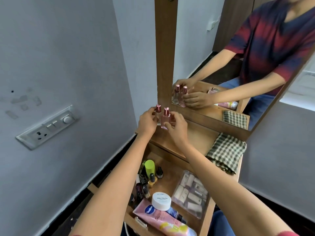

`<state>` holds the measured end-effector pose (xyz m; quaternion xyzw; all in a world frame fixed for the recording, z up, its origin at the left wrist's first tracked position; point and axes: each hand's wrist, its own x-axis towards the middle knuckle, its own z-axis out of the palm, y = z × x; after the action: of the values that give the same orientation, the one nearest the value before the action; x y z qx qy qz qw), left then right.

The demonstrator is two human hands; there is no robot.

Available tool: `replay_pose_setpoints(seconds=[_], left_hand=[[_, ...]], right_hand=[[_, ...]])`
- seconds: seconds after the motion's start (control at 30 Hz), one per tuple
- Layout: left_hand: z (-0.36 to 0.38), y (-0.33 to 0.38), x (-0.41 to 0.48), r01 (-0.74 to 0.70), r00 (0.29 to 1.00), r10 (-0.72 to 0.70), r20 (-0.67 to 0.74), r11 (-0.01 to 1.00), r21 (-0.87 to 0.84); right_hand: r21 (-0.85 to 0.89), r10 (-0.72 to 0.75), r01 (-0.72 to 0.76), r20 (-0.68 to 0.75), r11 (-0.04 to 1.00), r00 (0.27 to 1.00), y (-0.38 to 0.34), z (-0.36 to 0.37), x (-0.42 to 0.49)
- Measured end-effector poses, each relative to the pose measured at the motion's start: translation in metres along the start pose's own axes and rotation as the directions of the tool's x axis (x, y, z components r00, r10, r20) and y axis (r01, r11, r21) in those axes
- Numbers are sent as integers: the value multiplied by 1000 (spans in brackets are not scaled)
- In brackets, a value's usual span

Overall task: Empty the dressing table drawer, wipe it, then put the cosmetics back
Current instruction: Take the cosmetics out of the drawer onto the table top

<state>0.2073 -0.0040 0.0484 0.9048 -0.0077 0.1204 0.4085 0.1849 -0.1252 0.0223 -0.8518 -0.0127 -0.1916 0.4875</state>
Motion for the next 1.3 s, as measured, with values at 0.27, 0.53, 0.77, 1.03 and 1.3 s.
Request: replay_pose_setpoints(seconds=[0.27, 0.53, 0.77, 1.03, 1.3], left_hand=[[21, -10, 29, 34, 994, -54, -91, 978, -206], [36, -15, 43, 61, 984, -99, -150, 969, -239], [43, -13, 45, 35, 985, -76, -152, 966, -255], [24, -22, 32, 78, 993, -93, -74, 979, -186], [-23, -41, -36, 75, 985, -111, -130, 964, -254]], right_hand=[[28, 201, -200, -50, 979, 978, 16, 22, 24], [40, 348, -346, -168, 937, 922, 19, 33, 39], [-47, 391, -413, -242, 909, 888, 14, 34, 44], [-18, 379, -390, -197, 921, 904, 17, 27, 42], [110, 168, -172, 44, 979, 985, 15, -5, -14]])
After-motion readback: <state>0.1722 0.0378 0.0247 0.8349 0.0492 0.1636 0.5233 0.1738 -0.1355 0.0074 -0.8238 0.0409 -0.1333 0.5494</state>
